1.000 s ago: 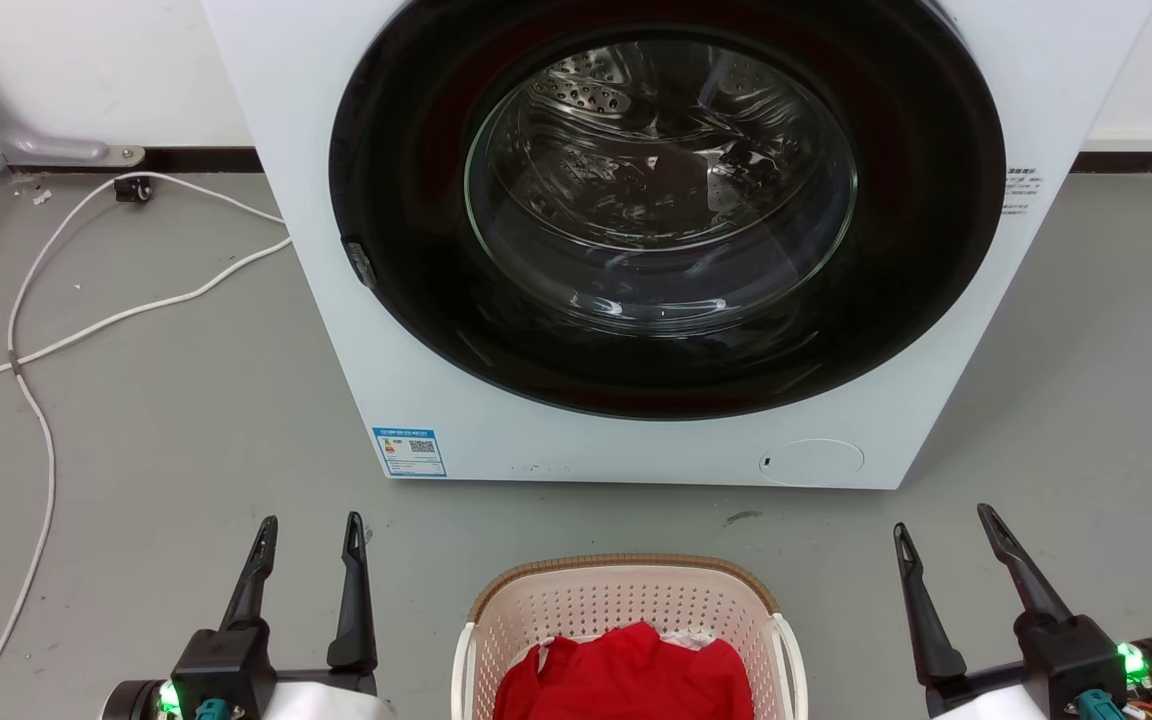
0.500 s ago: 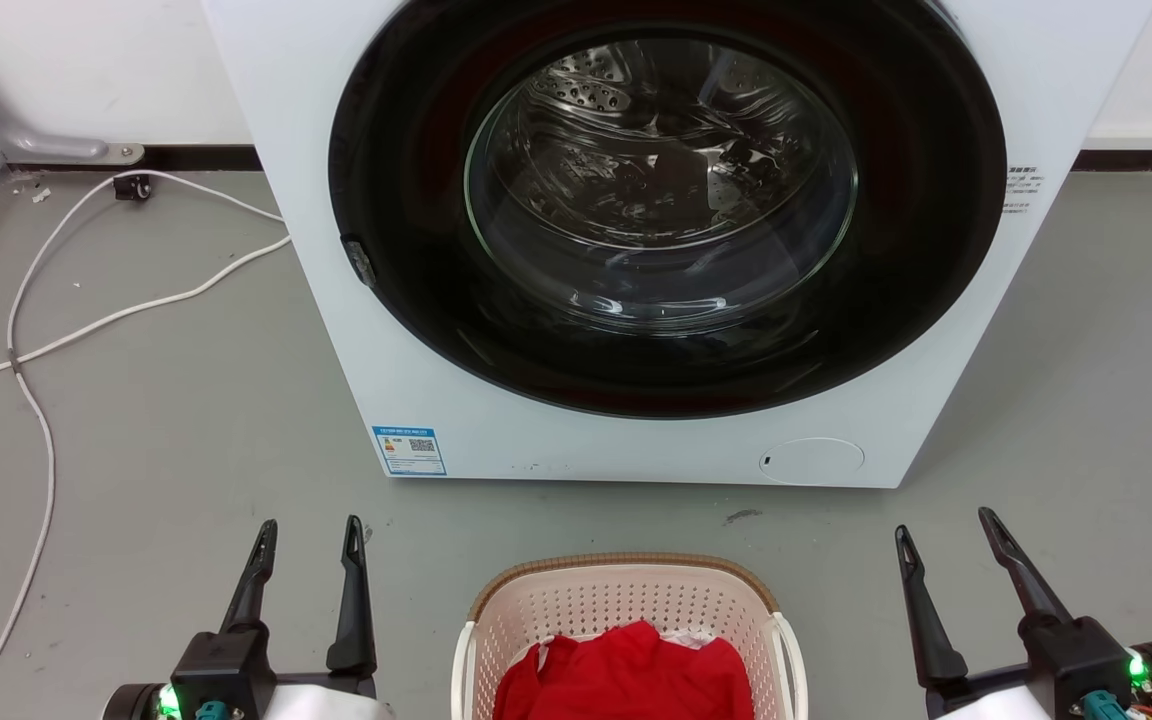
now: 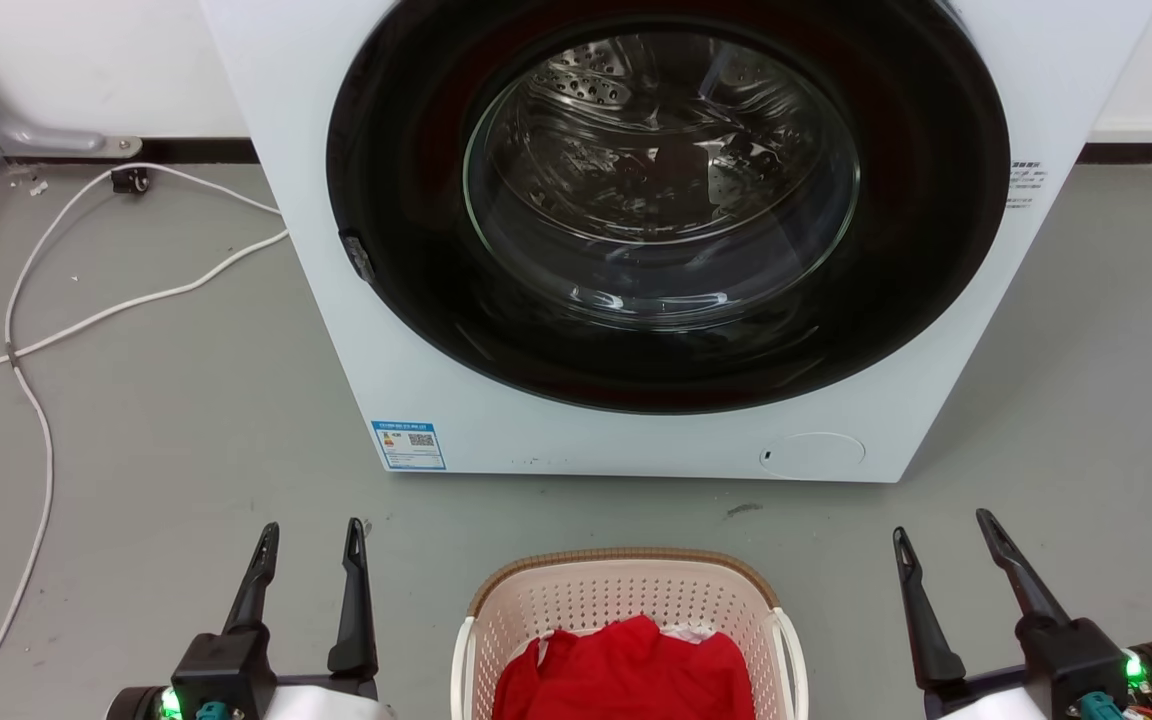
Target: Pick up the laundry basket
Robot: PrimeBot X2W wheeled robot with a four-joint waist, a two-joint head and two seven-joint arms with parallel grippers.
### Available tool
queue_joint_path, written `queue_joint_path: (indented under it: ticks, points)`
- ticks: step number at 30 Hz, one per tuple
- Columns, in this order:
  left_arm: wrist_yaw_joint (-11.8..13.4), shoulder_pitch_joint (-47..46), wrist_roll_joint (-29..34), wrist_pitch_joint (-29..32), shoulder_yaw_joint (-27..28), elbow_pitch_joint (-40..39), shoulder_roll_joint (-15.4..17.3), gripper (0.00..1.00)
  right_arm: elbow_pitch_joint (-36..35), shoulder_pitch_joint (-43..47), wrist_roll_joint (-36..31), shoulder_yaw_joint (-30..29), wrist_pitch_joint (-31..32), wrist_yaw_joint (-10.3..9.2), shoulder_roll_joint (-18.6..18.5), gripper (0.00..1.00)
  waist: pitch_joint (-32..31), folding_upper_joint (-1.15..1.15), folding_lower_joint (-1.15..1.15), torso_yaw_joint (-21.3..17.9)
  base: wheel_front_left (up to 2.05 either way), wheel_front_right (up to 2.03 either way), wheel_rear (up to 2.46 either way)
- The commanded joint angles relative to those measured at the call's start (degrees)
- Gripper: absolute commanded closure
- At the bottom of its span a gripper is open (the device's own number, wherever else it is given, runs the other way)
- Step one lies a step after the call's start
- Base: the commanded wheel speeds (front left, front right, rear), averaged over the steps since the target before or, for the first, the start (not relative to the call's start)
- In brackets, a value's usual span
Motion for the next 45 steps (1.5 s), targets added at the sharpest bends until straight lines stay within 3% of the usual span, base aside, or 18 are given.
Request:
queue_joint_path:
  ticks: [1, 11, 20, 35, 45]
  points:
    - [0.27, -0.59, -0.74, -0.28, -0.03, 0.57, 0.05, 0.0, 0.14, 0.24, -0.46, 0.18, -0.14, -0.04, 0.09, 0.0, 0.3, 0.0, 0.0, 0.06, 0.0, 0.0, 0.0]
    - [-1.07, -8.29, 0.01, -0.23, -1.79, 9.0, 0.05, 0.0, 5.98, -6.2, -3.11, 2.03, -0.13, -0.04, 0.09, 0.0, 7.41, 0.0, 0.0, -0.01, 0.0, 0.0, 0.0]
    - [-3.4, -18.18, 1.36, -0.23, -2.31, 22.99, 0.06, 0.0, 15.26, -15.76, -5.2, 3.3, -0.13, -0.04, 0.09, 0.0, 16.79, 0.0, 0.0, -0.99, 0.0, 0.0, 0.0]
    - [-6.47, -33.75, 2.32, -0.23, -4.57, 50.46, 1.23, 0.0, 39.26, -29.49, -7.89, 4.69, -0.14, -0.04, 0.08, 0.0, 28.23, 0.0, 0.0, -1.05, 0.0, 0.0, 0.0]
    - [-7.05, -41.07, 2.2, -0.23, -6.25, 60.72, 1.54, 0.0, 51.33, -37.52, -8.34, 5.07, -0.13, -0.04, 0.09, 0.0, 34.94, 0.0, 0.0, -1.09, 0.0, 0.0, 0.0]
